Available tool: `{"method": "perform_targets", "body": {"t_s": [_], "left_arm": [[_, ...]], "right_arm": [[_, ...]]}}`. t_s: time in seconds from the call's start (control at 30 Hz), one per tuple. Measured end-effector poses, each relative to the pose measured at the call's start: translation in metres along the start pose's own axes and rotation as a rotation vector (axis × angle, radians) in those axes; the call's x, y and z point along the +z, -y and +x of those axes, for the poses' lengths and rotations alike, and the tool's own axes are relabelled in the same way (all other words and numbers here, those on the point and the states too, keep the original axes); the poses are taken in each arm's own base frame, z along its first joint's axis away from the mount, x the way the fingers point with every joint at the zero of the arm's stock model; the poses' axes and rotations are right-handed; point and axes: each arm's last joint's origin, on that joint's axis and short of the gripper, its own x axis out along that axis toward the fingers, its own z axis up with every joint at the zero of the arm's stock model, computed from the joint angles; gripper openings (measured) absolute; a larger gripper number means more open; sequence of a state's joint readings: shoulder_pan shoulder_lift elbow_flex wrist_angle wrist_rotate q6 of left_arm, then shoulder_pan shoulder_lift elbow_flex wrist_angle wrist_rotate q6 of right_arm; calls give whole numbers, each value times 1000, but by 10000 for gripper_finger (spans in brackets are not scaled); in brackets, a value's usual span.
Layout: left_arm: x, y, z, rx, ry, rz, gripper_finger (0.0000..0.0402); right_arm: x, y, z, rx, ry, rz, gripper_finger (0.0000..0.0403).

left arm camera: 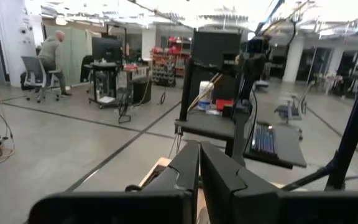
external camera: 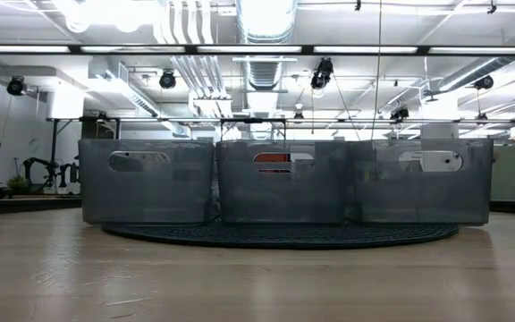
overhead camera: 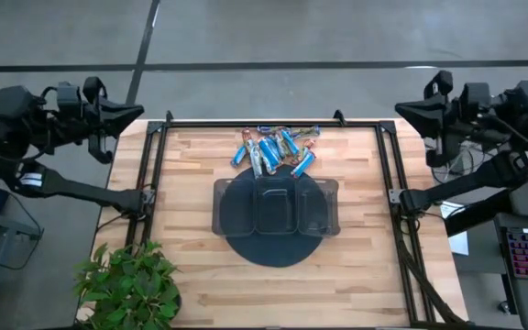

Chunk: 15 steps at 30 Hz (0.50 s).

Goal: Pick and place Granola Bars by type
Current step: Put the red granola bar into the left black bin

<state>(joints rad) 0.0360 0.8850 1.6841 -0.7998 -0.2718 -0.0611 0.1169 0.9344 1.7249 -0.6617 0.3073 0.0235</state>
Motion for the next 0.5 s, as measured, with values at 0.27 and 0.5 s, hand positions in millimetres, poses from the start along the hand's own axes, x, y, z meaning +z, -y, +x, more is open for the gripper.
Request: {"method": "perform_targets", "body": {"t_s": [0.27, 0.5], "left_arm": [[-1, 1, 10, 45, -62, 22, 0], [-4, 2, 14, 50, -97, 37, 0]], "right_arm": [[-1, -3, 14, -40, -128, -38, 9], [-11, -7, 27, -47, -239, -54, 9]]}}
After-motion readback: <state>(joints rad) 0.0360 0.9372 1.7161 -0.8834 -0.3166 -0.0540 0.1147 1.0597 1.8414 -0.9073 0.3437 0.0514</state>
